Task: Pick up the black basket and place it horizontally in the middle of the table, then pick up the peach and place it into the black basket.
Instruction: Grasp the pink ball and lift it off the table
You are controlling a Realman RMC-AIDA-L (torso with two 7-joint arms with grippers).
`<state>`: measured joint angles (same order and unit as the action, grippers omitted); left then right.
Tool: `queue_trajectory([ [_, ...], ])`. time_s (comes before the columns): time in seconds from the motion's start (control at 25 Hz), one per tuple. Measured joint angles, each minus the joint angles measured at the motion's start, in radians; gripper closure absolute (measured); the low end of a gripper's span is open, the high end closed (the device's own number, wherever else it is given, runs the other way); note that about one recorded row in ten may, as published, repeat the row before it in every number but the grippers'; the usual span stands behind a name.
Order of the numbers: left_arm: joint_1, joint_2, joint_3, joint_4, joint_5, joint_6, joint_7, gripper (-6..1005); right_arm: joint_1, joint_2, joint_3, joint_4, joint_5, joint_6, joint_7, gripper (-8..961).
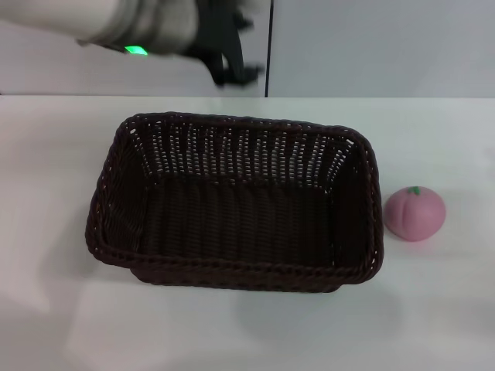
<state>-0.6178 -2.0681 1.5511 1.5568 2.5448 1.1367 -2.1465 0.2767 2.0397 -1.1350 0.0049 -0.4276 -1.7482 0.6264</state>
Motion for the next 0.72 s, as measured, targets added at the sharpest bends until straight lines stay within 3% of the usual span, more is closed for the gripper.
queue_trajectory([
  [0.08, 0.055, 0.001, -0.074, 0.022, -0.136, -0.043, 0.038, 397, -0.003, -0.031, 0.0, -0.003, -0.063, 0.004, 0.005, 227],
  [0.12, 0.122, 0.002, -0.165, 0.022, -0.367, -0.081, 0.125, 397, -0.005, -0.064, 0.0, -0.006, -0.124, 0.011, 0.033, 227],
  [0.16, 0.122, 0.002, -0.165, 0.022, -0.367, -0.081, 0.125, 397, -0.005, -0.064, 0.0, -0.006, -0.124, 0.011, 0.033, 227],
  [0.28, 0.22, 0.003, -0.255, -0.019, -0.659, -0.101, 0.274, 398, -0.009, -0.133, -0.001, -0.02, -0.212, 0.026, 0.17, 226],
  [0.32, 0.293, 0.003, -0.271, -0.047, -0.811, -0.115, 0.383, 398, -0.012, -0.171, -0.001, -0.046, -0.279, 0.051, 0.269, 226],
  [0.36, 0.327, 0.003, -0.271, -0.059, -0.87, -0.121, 0.429, 398, -0.014, -0.196, -0.002, -0.073, -0.335, 0.07, 0.335, 226],
  [0.4, 0.327, 0.003, -0.271, -0.059, -0.87, -0.121, 0.429, 397, -0.014, -0.196, -0.002, -0.073, -0.335, 0.07, 0.335, 226],
  [0.44, 0.362, 0.002, -0.268, -0.072, -0.92, -0.123, 0.468, 397, -0.016, -0.215, -0.001, -0.098, -0.381, 0.084, 0.392, 226],
  [0.48, 0.392, 0.001, -0.266, -0.083, -0.97, -0.125, 0.503, 396, -0.018, -0.236, 0.002, -0.135, -0.434, 0.096, 0.458, 226],
  [0.52, 0.415, 0.001, -0.264, -0.094, -1.003, -0.125, 0.529, 396, -0.021, -0.274, 0.015, -0.232, -0.572, 0.12, 0.645, 226],
  [0.56, 0.415, 0.001, -0.264, -0.094, -1.003, -0.125, 0.529, 395, -0.021, -0.274, 0.015, -0.232, -0.572, 0.12, 0.645, 226],
  [0.6, 0.494, 0.0, -0.262, -0.179, -1.191, -0.099, 0.654, 395, -0.022, -0.288, 0.026, -0.286, -0.648, 0.13, 0.735, 226],
  [0.68, 0.521, 0.001, -0.259, -0.224, -1.272, -0.075, 0.716, 394, -0.023, -0.302, 0.073, -0.408, -0.815, 0.144, 0.916, 226],
  [0.72, 0.555, 0.001, -0.25, -0.3, -1.395, -0.022, 0.821, 393, -0.015, -0.295, 0.152, -0.561, -1.035, 0.144, 1.11, 227],
])
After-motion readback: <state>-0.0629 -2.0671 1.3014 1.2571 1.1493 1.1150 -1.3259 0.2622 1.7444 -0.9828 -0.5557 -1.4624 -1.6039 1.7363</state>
